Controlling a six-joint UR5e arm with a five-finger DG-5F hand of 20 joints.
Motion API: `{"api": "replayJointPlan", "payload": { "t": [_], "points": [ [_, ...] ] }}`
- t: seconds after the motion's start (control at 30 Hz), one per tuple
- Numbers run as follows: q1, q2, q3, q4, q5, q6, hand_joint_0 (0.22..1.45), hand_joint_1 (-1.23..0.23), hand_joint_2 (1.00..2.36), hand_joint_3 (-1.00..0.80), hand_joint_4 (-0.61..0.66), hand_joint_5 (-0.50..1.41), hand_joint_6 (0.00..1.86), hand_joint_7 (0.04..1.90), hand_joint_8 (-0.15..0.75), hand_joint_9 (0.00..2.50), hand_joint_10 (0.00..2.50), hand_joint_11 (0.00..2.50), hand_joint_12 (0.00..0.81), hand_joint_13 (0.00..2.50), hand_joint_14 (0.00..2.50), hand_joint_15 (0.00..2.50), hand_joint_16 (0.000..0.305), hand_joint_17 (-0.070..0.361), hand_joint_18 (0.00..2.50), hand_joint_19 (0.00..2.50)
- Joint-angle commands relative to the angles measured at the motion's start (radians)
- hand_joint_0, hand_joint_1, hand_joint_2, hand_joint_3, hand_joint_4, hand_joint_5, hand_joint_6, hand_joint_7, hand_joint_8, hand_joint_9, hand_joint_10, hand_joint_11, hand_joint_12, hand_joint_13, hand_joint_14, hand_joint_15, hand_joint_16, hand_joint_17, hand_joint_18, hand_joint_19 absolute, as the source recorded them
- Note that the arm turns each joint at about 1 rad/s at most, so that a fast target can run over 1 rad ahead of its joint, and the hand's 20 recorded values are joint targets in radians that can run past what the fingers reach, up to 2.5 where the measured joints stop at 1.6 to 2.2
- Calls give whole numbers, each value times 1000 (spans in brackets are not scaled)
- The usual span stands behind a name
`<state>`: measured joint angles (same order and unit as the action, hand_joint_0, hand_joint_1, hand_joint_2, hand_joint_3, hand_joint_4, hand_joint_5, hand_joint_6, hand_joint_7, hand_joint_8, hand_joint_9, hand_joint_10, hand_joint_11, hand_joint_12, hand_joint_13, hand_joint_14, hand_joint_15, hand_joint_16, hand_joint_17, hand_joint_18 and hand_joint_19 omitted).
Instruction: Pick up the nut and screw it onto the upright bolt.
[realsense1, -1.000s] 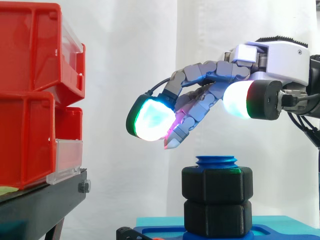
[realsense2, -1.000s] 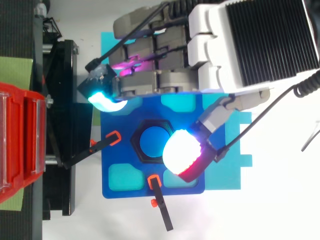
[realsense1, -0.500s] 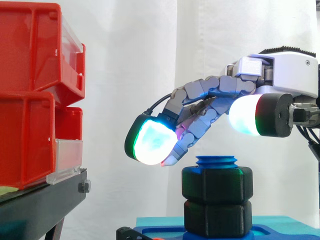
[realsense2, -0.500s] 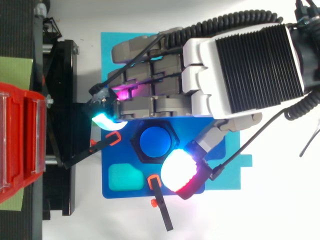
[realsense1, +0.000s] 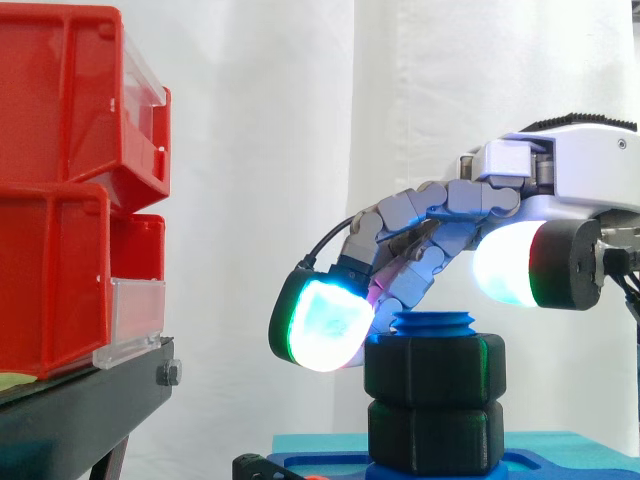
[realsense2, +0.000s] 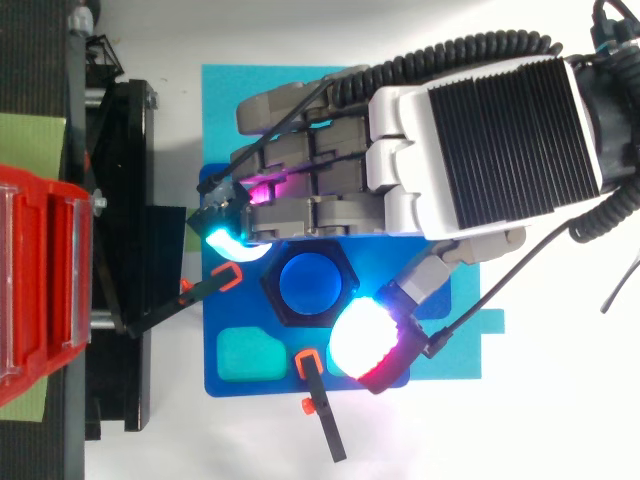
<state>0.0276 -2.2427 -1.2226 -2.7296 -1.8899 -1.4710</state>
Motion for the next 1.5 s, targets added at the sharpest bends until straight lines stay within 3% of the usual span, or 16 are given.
{"api": "replayJointPlan", "payload": {
  "t": [0.0, 0.37, 0.57, 0.87, 1.23, 1.47],
  "points": [
    [0, 0, 0, -15, 0, 0, 492, -176, 1000, -500, 180, -62, 503, 794, 189, 771, 0, 0, 198, 674, 0, 0, 27, 62, 351, 114],
    [-5, 0, 0, -25, 0, 0, 510, -194, 1000, -500, 235, -29, 505, 1061, 197, 820, 0, 0, 188, 721, 0, 0, 25, 56, 429, 158],
    [-9, 0, 0, -41, 0, 0, 520, -212, 1000, -500, 187, -4, 504, 1326, 208, 897, 0, 0, 173, 791, 0, 0, 23, 52, 519, 188],
    [-26, 0, 0, -45, -3, 0, 528, -227, 1000, -500, 116, 34, 503, 1559, 217, 1001, 0, 0, 158, 873, 0, 0, 22, 49, 637, 255],
    [-52, 0, 0, -19, -26, 1, 529, -228, 1000, -500, 70, 63, 502, 1606, 223, 1082, 0, 0, 146, 936, 0, 0, 21, 47, 704, 276],
    [-60, 2, 0, -13, -35, 1, 523, -226, 1000, -500, 137, 28, 504, 1471, 222, 1063, 0, 0, 153, 918, 0, 0, 22, 50, 674, 267]
  ]
}}
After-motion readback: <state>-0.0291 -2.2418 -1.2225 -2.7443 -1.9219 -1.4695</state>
